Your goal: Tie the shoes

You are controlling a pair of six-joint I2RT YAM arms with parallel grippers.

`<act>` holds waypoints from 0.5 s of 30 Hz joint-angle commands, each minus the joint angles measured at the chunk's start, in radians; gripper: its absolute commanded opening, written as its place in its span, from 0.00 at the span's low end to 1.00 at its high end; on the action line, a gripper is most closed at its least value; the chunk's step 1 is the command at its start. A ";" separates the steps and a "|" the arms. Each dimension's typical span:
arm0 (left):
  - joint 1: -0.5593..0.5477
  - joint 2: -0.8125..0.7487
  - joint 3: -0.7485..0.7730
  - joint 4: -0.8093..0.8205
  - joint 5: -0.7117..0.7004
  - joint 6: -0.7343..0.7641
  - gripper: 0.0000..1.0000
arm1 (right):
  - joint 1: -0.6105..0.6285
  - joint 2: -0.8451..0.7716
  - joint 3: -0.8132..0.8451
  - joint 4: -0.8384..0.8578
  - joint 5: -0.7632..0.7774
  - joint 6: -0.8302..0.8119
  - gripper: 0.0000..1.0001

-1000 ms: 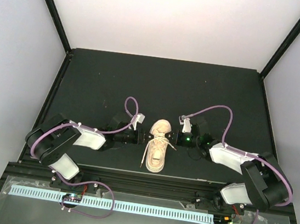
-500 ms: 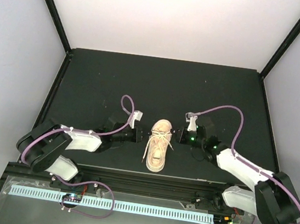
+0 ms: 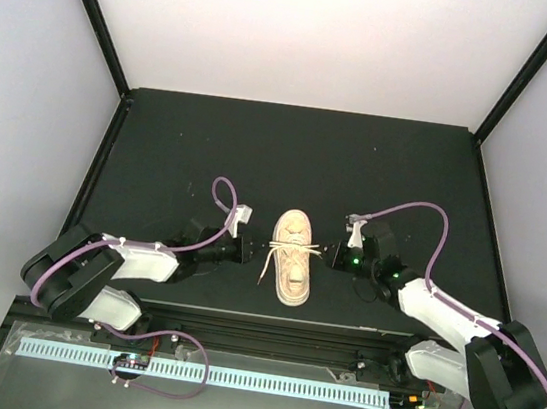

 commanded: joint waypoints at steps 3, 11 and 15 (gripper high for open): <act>0.043 -0.004 -0.034 -0.050 -0.063 0.005 0.01 | -0.035 0.000 -0.054 -0.008 0.102 0.003 0.02; 0.054 0.014 -0.064 -0.032 -0.074 0.001 0.01 | -0.038 0.004 -0.085 0.015 0.100 0.008 0.02; 0.053 0.002 -0.053 -0.035 -0.055 0.013 0.02 | -0.038 -0.011 -0.072 0.015 0.076 -0.013 0.02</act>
